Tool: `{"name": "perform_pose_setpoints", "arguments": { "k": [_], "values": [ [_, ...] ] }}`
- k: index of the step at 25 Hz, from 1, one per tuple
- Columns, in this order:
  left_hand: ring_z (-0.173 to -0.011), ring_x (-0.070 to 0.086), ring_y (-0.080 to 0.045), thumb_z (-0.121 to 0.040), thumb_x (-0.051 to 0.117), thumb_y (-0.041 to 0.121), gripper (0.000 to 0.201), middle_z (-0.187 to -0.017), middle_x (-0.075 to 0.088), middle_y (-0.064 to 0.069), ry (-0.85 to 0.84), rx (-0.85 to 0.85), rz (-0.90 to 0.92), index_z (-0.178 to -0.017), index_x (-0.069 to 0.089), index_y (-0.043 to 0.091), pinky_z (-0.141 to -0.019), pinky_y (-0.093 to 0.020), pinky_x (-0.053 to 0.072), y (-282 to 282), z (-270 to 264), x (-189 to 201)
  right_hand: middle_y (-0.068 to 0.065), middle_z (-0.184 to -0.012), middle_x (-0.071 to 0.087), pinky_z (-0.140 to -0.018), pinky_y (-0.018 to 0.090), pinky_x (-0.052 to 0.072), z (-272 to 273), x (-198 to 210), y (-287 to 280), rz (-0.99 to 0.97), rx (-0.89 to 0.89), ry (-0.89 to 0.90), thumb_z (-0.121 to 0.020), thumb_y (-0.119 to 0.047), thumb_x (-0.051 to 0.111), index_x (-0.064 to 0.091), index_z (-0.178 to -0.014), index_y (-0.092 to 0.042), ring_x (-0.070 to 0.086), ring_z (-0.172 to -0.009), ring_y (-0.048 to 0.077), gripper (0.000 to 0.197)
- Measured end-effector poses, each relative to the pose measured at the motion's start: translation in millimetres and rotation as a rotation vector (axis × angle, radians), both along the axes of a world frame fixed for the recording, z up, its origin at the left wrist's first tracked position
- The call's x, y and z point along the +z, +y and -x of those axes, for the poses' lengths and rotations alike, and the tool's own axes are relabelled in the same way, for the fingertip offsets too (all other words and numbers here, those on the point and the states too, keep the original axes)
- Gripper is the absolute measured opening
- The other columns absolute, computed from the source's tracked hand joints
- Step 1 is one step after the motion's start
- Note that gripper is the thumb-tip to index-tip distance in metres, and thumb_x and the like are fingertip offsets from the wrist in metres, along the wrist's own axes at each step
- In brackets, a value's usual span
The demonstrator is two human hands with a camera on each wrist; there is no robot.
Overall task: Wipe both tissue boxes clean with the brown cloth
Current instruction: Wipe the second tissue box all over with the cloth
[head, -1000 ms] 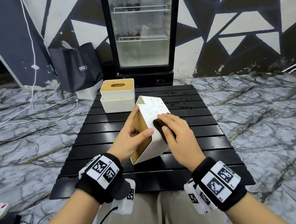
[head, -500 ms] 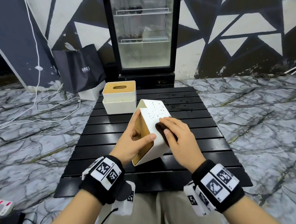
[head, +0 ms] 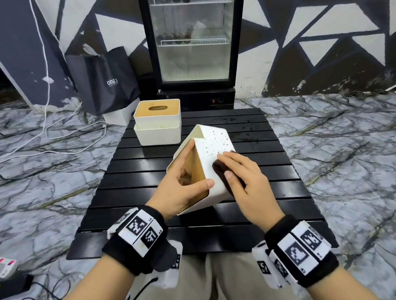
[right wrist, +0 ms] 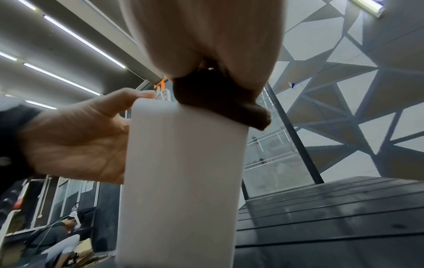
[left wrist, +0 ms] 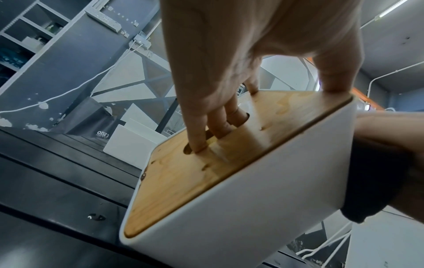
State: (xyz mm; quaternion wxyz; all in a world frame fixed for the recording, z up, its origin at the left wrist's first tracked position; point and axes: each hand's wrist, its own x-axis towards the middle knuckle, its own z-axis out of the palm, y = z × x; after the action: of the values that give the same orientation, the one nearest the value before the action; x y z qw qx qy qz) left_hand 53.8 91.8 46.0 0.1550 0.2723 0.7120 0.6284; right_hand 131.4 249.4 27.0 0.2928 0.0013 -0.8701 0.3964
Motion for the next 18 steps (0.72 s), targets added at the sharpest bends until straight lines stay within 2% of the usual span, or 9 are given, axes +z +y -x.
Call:
{"name": "perform_pose_setpoints", "arguments": {
  "k": [2,4,6,10,12,15,18],
  "values": [
    [-0.089,0.056,-0.008,-0.064,0.073,0.025,0.087,-0.115,0.054,-0.005,0.014,-0.005,0.018,-0.133,0.027,0.055,-0.077,-0.008,0.044,3,1,1,-0.009,-0.126,0.050,-0.100,0.006,0.022,11,6,4,0.022,-0.054,-0.019,-0.091,-0.018,0.044,0.054,-0.125,-0.020,0.039,-0.121,0.008,0.035],
    [-0.090,0.056,-0.011,-0.064,0.073,0.027,0.087,-0.113,0.055,-0.004,0.019,-0.018,0.034,-0.131,0.027,0.057,-0.079,-0.009,0.045,5,1,2,-0.002,-0.128,0.052,-0.099,0.012,0.022,23,13,1,0.035,-0.096,-0.026,-0.092,-0.011,0.045,0.054,-0.125,-0.016,0.041,-0.120,0.015,0.034],
    [-0.090,0.056,-0.009,-0.065,0.072,0.027,0.086,-0.111,0.057,-0.002,0.014,-0.018,0.036,-0.130,0.026,0.058,-0.079,-0.009,0.045,5,2,2,0.000,-0.129,0.052,-0.099,0.015,0.022,30,18,-7,0.032,-0.094,-0.011,-0.092,-0.013,0.044,0.053,-0.126,-0.016,0.040,-0.120,0.015,0.035],
    [-0.085,0.058,0.001,-0.071,0.075,0.019,0.087,-0.107,0.058,0.004,-0.005,-0.031,0.021,-0.134,0.026,0.053,-0.077,-0.007,0.044,3,4,2,-0.006,-0.129,0.049,-0.101,0.003,0.018,20,11,-11,-0.021,-0.010,0.003,-0.090,-0.021,0.040,0.051,-0.128,-0.021,0.035,-0.121,0.006,0.040],
    [-0.085,0.058,-0.001,-0.068,0.073,0.021,0.086,-0.104,0.059,0.006,-0.009,-0.037,0.014,-0.132,0.027,0.055,-0.077,-0.008,0.044,3,4,3,-0.005,-0.129,0.050,-0.101,0.003,0.018,18,9,-4,-0.032,-0.003,0.021,-0.090,-0.020,0.041,0.052,-0.127,-0.021,0.036,-0.120,0.007,0.038],
    [-0.081,0.057,-0.006,-0.065,0.070,0.024,0.085,-0.094,0.058,0.007,-0.014,-0.040,0.030,-0.130,0.026,0.056,-0.075,-0.011,0.046,5,3,5,-0.001,-0.128,0.052,-0.097,0.002,0.019,32,14,2,-0.008,-0.063,0.007,-0.089,-0.018,0.041,0.054,-0.125,-0.017,0.041,-0.119,0.015,0.038],
    [-0.074,0.055,-0.006,-0.065,0.070,0.022,0.088,-0.089,0.058,0.002,-0.022,-0.041,0.029,-0.136,0.026,0.052,-0.072,-0.012,0.048,6,2,6,0.002,-0.127,0.053,-0.093,0.004,0.019,47,23,-6,0.004,-0.104,0.005,-0.091,-0.012,0.043,0.053,-0.125,-0.015,0.043,-0.118,0.022,0.036]
  ]
}}
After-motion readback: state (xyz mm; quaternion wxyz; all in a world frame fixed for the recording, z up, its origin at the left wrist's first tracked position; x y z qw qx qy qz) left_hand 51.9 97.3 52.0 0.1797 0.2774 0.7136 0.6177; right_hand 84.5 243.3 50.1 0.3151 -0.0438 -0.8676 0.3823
